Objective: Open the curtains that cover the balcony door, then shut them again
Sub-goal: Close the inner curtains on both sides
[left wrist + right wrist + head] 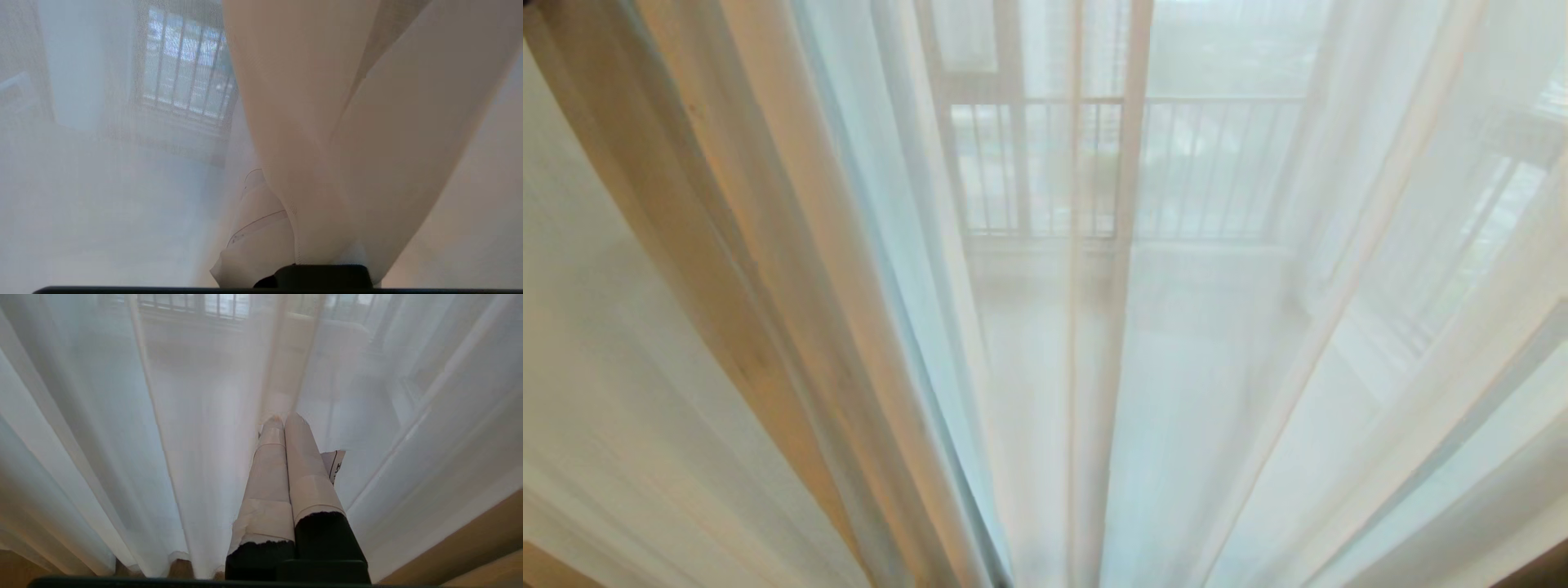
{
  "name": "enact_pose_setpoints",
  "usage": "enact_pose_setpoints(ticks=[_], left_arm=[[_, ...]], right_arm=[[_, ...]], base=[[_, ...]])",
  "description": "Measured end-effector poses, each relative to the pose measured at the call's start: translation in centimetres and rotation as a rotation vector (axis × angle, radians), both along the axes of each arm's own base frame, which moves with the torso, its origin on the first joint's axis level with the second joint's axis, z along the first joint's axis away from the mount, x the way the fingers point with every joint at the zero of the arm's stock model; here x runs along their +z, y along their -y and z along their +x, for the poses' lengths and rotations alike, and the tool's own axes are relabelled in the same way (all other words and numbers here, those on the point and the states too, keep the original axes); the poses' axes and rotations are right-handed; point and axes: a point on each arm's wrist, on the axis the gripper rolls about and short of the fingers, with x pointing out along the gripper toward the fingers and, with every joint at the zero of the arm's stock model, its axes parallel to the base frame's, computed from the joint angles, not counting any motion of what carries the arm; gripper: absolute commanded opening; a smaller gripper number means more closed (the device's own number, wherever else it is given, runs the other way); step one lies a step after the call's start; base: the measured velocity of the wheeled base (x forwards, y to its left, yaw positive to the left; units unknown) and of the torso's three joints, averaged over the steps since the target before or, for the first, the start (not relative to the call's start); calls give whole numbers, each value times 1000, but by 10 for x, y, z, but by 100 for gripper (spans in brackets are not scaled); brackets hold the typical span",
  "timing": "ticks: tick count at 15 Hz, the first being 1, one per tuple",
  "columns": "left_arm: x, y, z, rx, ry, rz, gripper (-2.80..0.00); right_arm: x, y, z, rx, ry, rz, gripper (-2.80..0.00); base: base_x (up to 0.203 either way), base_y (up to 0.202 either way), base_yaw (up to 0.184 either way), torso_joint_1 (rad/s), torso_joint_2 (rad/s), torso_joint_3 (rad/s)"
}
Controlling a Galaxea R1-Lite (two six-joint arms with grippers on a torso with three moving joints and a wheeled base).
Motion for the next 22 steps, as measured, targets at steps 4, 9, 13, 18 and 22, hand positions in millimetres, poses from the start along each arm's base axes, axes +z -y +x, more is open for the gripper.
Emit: enact_pose_setpoints(ticks=[4, 9, 13, 18, 22], left_arm=[[0, 0, 0, 3, 0, 0, -280], [0, 0, 0, 4, 0, -2, -280], [4, 0, -1, 3, 43, -6, -280], [2, 0, -6, 2, 55, -8, -280], [5, -3, -22, 9, 77, -8, -280]], right_arm=[[0, 0, 0, 0, 0, 0, -280], [0, 0, 0, -2, 0, 0, -280], [0, 0, 0, 0, 0, 0, -280], [0, 0, 0, -1, 0, 0, -280], [0, 0, 0, 0, 0, 0, -280]], base=[[0, -170, -1, 2, 2, 3], [0, -20, 0, 0, 0, 0], [0, 0, 0, 0, 0, 0], [0, 0, 0, 0, 0, 0], [0, 0, 0, 0, 0, 0]])
